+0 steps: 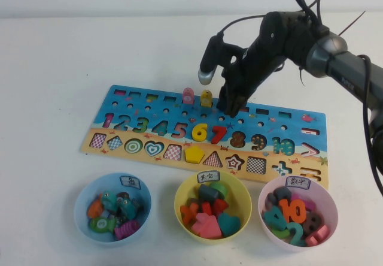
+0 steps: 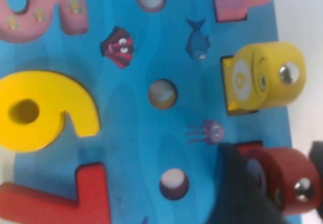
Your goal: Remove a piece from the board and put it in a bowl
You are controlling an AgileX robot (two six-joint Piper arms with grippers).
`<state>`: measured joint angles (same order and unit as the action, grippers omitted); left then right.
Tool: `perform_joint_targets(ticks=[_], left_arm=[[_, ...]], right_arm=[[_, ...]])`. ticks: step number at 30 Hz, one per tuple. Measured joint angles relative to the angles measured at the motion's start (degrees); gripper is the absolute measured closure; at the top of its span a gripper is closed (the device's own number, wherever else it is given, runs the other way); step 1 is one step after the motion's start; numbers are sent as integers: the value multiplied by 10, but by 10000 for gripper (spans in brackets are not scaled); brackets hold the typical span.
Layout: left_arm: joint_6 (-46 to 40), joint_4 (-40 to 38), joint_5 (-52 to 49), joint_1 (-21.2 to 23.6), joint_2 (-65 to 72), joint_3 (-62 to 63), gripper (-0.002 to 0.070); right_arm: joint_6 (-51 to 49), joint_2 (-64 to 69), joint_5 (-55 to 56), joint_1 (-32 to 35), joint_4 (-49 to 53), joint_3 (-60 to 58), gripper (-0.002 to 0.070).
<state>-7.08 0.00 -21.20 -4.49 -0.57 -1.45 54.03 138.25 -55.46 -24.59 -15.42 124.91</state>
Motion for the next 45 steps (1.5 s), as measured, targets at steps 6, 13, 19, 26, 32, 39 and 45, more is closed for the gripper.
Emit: perform_joint_targets(ticks=[6, 13, 19, 26, 32, 39, 45], left_arm=[[0, 0, 0, 0, 0, 0, 680], [0, 0, 0, 0, 0, 0, 680], [0, 0, 0, 0, 0, 0, 680], [0, 0, 0, 0, 0, 0, 680], [0, 0, 0, 0, 0, 0, 680], [0, 0, 0, 0, 0, 0, 680], [0, 0, 0, 0, 0, 0, 680]], right_arm=[[-25, 0, 19, 0, 6, 0, 307], [-30, -7, 24, 0, 25, 0, 307], [-31, -11, 23, 0, 27, 0, 405], [-31, -14, 18, 0, 27, 0, 615], [-31, -15, 20, 0, 28, 0, 684], [-31, -15, 20, 0, 28, 0, 688], [-31, -15, 20, 0, 28, 0, 690]])
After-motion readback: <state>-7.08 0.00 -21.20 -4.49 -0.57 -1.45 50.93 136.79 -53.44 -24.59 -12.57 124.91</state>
